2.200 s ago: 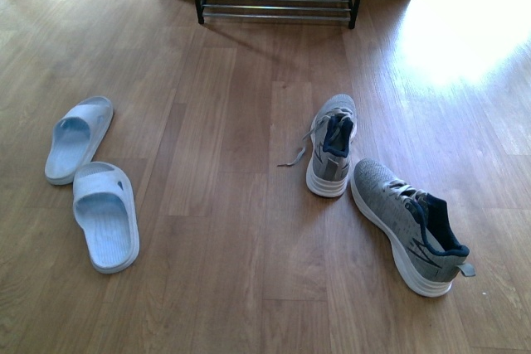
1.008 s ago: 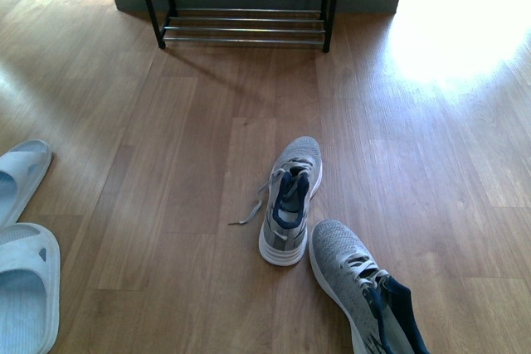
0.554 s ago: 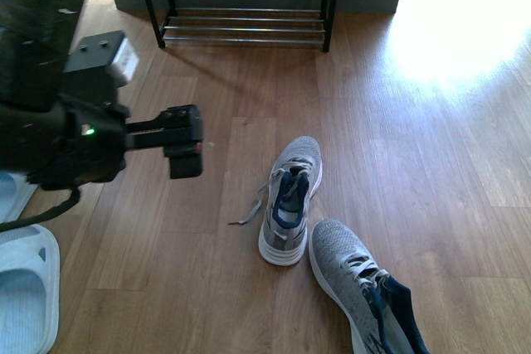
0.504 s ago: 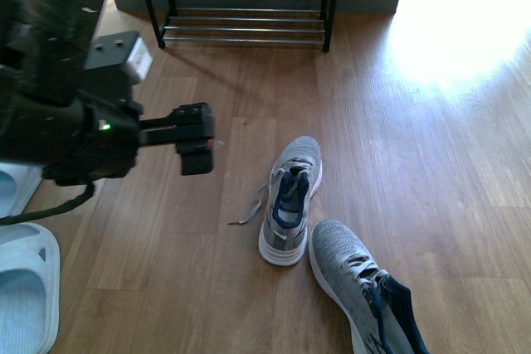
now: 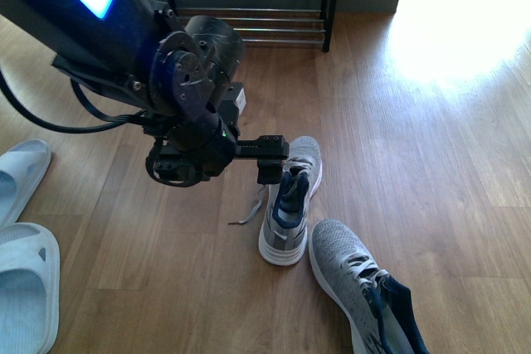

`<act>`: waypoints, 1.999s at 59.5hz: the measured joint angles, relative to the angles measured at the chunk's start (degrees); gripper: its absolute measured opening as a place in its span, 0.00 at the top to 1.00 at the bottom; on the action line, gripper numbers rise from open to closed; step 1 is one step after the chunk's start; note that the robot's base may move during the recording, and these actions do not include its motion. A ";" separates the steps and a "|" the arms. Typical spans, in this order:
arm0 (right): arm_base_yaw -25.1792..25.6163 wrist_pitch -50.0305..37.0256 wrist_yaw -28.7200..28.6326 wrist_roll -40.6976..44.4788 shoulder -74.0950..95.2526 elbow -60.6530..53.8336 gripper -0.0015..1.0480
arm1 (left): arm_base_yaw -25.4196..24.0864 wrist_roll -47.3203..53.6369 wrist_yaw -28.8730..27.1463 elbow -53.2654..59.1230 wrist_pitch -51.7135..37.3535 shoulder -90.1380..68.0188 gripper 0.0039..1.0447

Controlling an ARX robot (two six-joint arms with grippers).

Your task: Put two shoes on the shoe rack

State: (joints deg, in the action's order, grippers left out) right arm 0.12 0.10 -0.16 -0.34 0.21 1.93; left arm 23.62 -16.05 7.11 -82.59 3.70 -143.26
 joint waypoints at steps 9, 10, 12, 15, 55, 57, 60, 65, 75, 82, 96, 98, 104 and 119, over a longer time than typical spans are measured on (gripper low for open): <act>0.00 0.00 0.00 0.00 0.00 0.00 0.09 | 0.17 2.89 0.07 -11.17 6.91 -6.93 0.09; 0.00 0.00 0.00 0.00 0.00 0.00 0.09 | 0.17 2.99 -0.09 -11.89 7.43 -7.32 0.09; 0.00 0.00 0.02 0.00 0.00 0.00 0.09 | 0.28 3.56 -0.39 -14.36 9.18 -8.74 0.09; 0.00 0.00 0.00 0.00 0.00 0.00 0.09 | 0.33 4.70 -0.59 -17.57 11.32 -10.62 0.09; 0.00 0.00 0.02 0.00 0.00 0.00 0.09 | 5.11 12.92 -7.37 -53.96 29.75 -34.82 0.18; 0.00 0.00 0.00 0.00 0.00 0.00 0.09 | 5.09 13.33 -7.96 -55.23 29.90 -35.58 0.23; 0.00 0.00 0.00 0.00 0.00 0.00 0.09 | 5.11 13.90 -8.83 -56.30 29.75 -36.39 0.31; 0.00 0.00 0.02 0.00 0.00 0.00 0.09 | 5.14 15.17 -9.94 -57.05 29.00 -36.87 0.43; 0.00 0.00 0.02 0.00 0.00 0.00 0.09 | 5.14 17.18 -10.78 -59.52 28.63 -38.73 0.79; 0.00 0.00 0.00 0.00 0.00 0.00 0.09 | 5.11 17.75 -10.75 -60.83 28.87 -39.67 0.99; 0.00 0.00 0.00 0.00 0.00 0.00 0.09 | 4.17 16.70 -11.78 -46.27 17.05 -32.20 0.99; 0.00 0.00 0.00 0.00 0.00 0.00 0.09 | 3.76 16.41 -12.68 -41.16 13.90 -29.18 0.99; 0.00 0.00 0.00 0.00 0.00 0.00 0.09 | 2.21 16.22 -15.23 -26.95 5.33 -19.50 0.99; 0.00 0.00 0.00 0.00 0.00 0.00 0.09 | -0.55 15.10 -21.68 4.59 -13.33 8.00 0.99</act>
State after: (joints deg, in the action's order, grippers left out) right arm 0.12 0.10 -0.16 -0.34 0.21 1.93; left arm 23.07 -0.95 -14.57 -78.00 -9.63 -135.26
